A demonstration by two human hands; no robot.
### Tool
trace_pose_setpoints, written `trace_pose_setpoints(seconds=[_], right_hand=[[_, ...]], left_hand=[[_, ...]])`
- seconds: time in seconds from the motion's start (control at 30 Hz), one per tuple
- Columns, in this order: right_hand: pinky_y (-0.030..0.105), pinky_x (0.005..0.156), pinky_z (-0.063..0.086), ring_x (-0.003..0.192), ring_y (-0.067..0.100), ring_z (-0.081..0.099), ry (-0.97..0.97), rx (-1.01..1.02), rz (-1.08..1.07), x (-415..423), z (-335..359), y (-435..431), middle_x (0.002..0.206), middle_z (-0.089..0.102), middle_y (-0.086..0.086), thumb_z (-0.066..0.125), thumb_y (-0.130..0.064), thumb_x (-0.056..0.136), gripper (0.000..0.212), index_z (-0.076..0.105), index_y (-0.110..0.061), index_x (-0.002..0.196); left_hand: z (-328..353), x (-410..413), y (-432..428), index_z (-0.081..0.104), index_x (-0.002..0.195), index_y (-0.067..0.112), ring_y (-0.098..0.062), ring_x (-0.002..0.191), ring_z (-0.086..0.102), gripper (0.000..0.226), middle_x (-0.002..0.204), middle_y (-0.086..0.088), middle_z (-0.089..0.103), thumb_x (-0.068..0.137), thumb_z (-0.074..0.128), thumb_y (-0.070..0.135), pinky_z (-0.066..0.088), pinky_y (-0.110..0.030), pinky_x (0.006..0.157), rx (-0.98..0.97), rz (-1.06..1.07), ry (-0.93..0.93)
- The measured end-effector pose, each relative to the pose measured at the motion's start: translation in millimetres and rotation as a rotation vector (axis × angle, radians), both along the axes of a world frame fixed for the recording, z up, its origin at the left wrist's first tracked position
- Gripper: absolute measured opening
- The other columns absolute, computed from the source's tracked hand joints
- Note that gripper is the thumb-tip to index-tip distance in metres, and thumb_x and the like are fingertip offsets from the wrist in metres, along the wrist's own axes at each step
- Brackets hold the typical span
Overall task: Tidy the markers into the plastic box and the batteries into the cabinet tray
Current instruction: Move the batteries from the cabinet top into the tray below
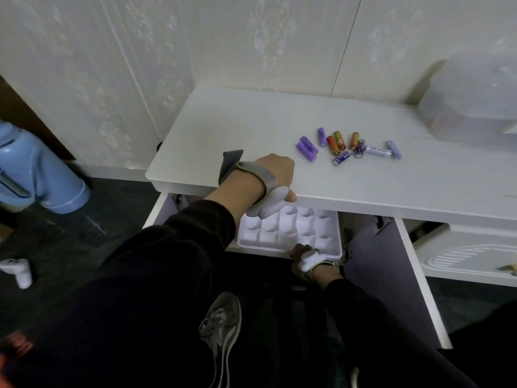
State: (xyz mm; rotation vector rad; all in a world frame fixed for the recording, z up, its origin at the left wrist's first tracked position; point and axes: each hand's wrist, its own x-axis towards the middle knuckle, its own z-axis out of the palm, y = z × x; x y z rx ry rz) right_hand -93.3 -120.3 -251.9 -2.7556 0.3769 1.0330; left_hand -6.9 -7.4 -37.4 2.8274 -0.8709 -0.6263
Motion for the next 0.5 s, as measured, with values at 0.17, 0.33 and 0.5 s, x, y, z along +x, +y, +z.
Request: trace_pose_setpoints(seconds=[0.17,0.33,0.5], right_hand=[[0.031,0.111,0.025,0.14,0.024,0.032,0.009,-0.002,0.054,-12,3,-5,0.15,0.033,0.006,0.041,-0.028,0.096,0.049,0.036,-0.017,0.144],[0.03,0.11,0.027,0.141,0.02,0.032,-0.014,-0.031,0.039,-22,6,-5,0.151,0.034,0.003,0.037,-0.026,0.099,0.045,0.039,-0.016,0.143],[0.035,0.113,0.027,0.141,0.025,0.033,0.005,-0.002,0.088,-17,24,-7,0.153,0.035,0.007,0.038,-0.021,0.098,0.045,0.042,-0.015,0.143]], left_hand=[[-2,1,3,0.056,0.089,0.015,-0.026,0.075,0.045,0.025,0.086,-0.013,0.051,0.081,0.07,0.034,0.031,-0.028,0.054,-0.062,-0.022,0.031],[-2,0,7,0.063,0.102,0.009,-0.025,0.08,0.049,0.035,0.089,-0.005,0.053,0.079,0.072,0.034,0.035,-0.026,0.065,-0.109,0.006,0.018],[-2,2,3,0.051,0.085,0.014,-0.024,0.076,0.045,0.029,0.085,-0.008,0.049,0.08,0.071,0.034,0.032,-0.027,0.056,-0.04,-0.015,0.042]])
